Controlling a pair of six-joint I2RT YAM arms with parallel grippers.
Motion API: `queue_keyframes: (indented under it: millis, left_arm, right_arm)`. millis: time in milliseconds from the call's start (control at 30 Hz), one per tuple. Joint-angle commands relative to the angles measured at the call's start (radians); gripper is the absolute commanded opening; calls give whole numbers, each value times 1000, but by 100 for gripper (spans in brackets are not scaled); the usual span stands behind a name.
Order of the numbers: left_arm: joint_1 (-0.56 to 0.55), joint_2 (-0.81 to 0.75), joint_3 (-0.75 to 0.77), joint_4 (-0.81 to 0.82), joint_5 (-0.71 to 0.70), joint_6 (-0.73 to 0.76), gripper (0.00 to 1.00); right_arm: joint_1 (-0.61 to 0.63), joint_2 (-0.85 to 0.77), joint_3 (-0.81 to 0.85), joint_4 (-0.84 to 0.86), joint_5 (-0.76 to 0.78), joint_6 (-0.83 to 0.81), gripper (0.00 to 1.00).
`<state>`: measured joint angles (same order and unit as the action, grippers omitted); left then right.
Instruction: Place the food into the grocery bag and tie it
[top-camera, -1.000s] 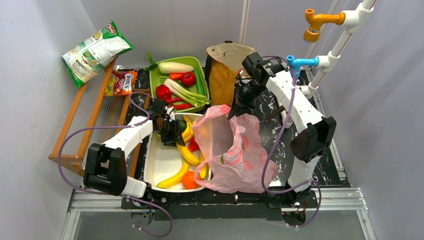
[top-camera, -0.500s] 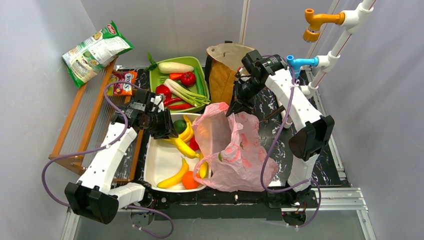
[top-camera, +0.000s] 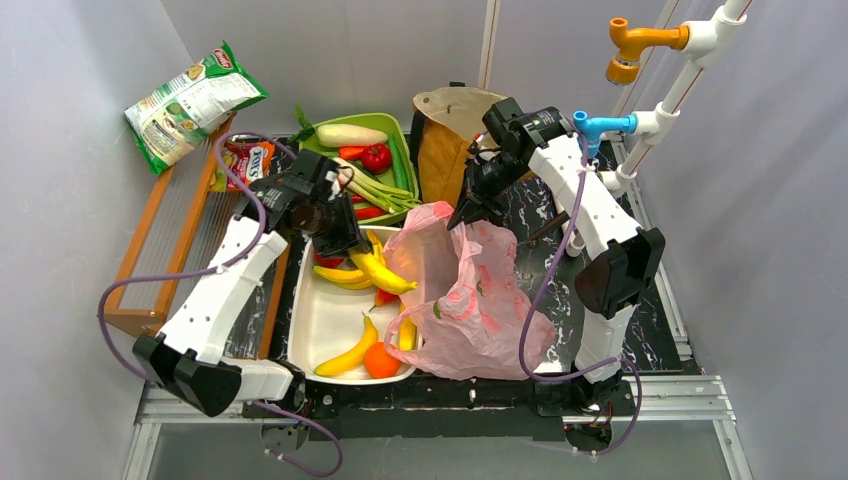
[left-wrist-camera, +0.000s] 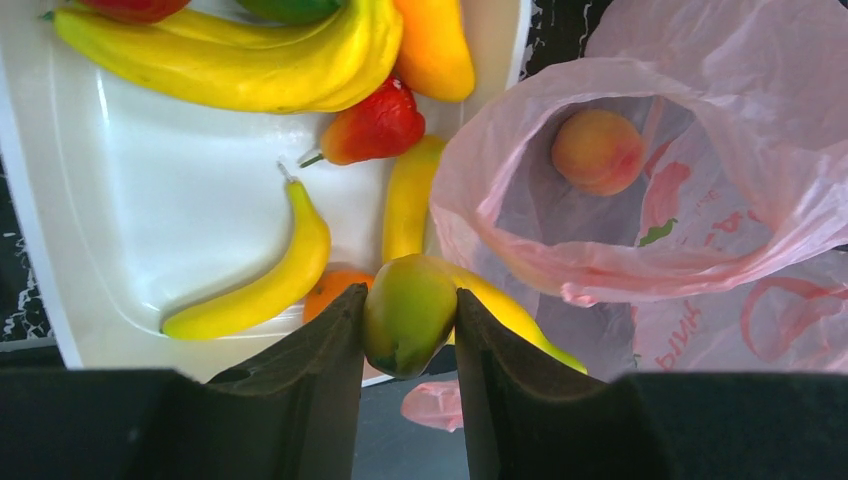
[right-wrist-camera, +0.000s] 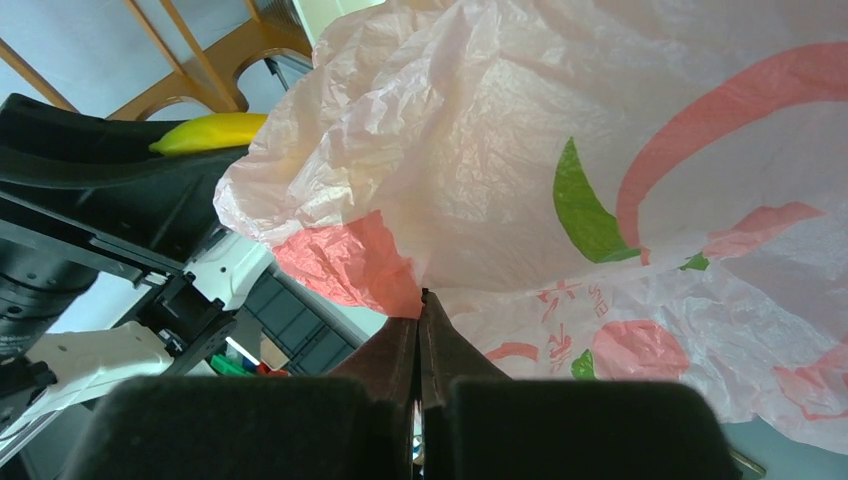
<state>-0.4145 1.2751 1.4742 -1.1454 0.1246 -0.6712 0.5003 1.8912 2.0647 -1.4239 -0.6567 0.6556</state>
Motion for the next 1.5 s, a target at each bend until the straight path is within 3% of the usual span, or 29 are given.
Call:
queue_keyframes:
  millis: [0, 600, 633, 700, 733, 767, 800, 833, 867, 1167, 1300, 1367, 1467]
  left_arm:
    - [-95, 54, 69, -20, -110, -66, 0]
    - [-321, 181, 145, 192, -196, -8, 2]
    - [-338, 196, 158, 197, -190, 4, 8]
    - [-354, 203, 152, 219, -168, 18, 31]
    - [-356, 199, 136, 234, -154, 19, 46]
    - [-356, 190, 120, 250, -152, 20, 68]
    - [-356, 184, 109, 255, -154, 18, 77]
    - [-356, 173, 99, 266, -155, 18, 96]
    - [-356, 165, 90, 272, -155, 18, 98]
    - [-356, 102, 103, 229, -245, 87, 98]
    - [-356, 72, 134, 203, -332, 196, 98]
    - [-356, 39, 128, 218, -412, 228, 98]
    - [-355, -18, 59, 191, -640, 107, 98]
  right_arm:
    - [-11, -24, -9, 23, -35, 24, 1]
    - [-11, -45, -32, 52, -31, 39, 1]
    - [-11, -49, -32, 56, -28, 44, 1]
    - [-12, -58, -43, 72, -28, 55, 1]
    - [-11, -62, -48, 77, -28, 58, 1]
    - [-11, -63, -50, 80, -28, 58, 1]
    - [-11, -64, -52, 82, -28, 58, 1]
    - [-11, -66, -54, 82, -26, 58, 1]
    - [-11, -68, -58, 86, -26, 59, 1]
    - [-11, -55, -57, 91, -35, 54, 1]
    - [-11, -54, -59, 94, -35, 52, 1]
    - [-11, -57, -66, 95, -33, 52, 1]
    - [-11, -64, -85, 105, -33, 56, 1]
